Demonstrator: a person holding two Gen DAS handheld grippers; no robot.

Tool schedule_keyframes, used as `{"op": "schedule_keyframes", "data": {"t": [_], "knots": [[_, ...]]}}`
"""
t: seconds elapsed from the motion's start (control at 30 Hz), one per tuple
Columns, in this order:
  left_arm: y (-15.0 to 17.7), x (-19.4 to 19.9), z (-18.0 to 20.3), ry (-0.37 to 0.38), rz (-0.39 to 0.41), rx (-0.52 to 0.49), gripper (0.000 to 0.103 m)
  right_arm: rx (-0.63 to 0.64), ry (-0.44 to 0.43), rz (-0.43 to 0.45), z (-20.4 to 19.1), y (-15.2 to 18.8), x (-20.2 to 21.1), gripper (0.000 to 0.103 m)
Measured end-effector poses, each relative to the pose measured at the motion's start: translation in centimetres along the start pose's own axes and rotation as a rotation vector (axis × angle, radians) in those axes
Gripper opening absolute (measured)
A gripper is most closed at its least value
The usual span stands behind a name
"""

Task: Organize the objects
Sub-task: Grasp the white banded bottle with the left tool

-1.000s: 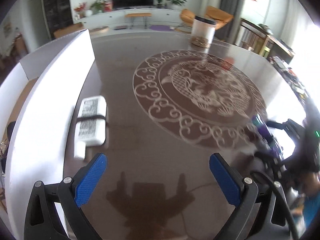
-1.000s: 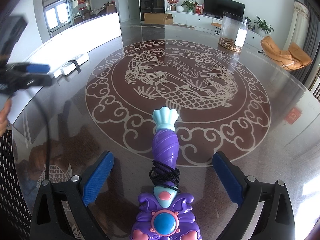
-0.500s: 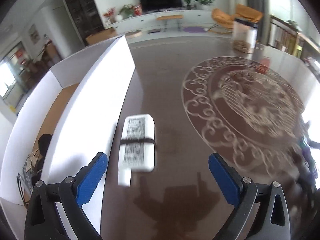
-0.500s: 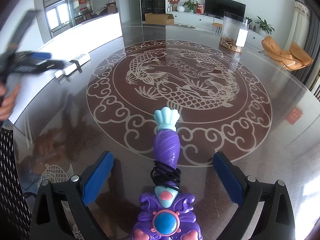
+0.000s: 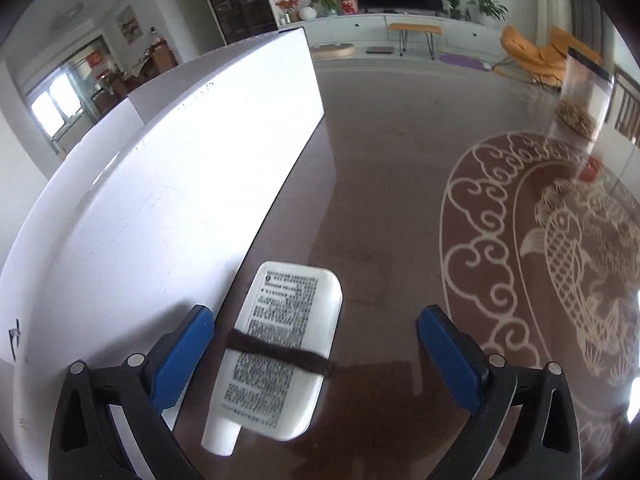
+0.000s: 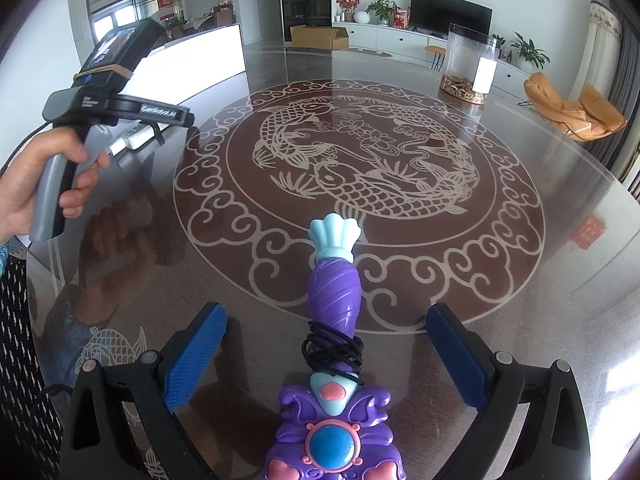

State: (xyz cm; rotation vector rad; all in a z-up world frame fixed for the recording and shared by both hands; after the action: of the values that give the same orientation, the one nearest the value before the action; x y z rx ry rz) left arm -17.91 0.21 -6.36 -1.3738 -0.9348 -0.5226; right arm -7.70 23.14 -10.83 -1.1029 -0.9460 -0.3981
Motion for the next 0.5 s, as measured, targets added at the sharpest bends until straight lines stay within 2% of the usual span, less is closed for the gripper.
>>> {"op": "schedule_keyframes", "data": {"t": [0.17, 0.2, 0.27, 0.3, 0.37, 0.5], "knots": [[-0.1, -0.3, -0.1, 0.016, 0.031, 0.005, 0.103, 0.0, 0.001, 0.0, 0.0, 0.0, 0.0, 0.1], [0.0, -0.6, -0.1, 0.04, 0.019, 0.003, 0.103, 0.0, 0.0, 0.0, 0.0, 0.0, 0.0, 0.1], [0.5, -1.0, -0.3, 0.133, -0.043, 0.026, 0.103, 0.0, 0.0, 0.0, 0.0, 0.0, 0.0, 0.1], [0.8, -1.3, -0.9, 0.194, -0.091, 0.07, 0.103, 0.0, 0.0, 0.0, 0.0, 0.0, 0.0, 0.1], [1.2, -1.0, -0.8, 0.202, -0.078, 0.033, 0.103, 0.001, 0.001, 0.0, -0.1, 0.0, 0.1, 0.1], [1.5, -0.9, -1.0, 0.209, -0.083, 0.025, 0.103, 0.001, 0.003, -0.001, -0.1, 0.1, 0.1, 0.1]]}}
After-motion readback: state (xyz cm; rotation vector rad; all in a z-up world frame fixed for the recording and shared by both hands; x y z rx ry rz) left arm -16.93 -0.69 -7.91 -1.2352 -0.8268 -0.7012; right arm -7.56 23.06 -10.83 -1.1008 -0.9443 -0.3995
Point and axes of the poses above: each gripper's, at about its wrist camera, not at the fingertips, and x roughly against the way its jaws point, z to its right, y to its underside, the point moved 4 cm from there along -x, roughly the way its jaws point, and after that the axes turned 13 degrees about x, right-handed, at the moved point
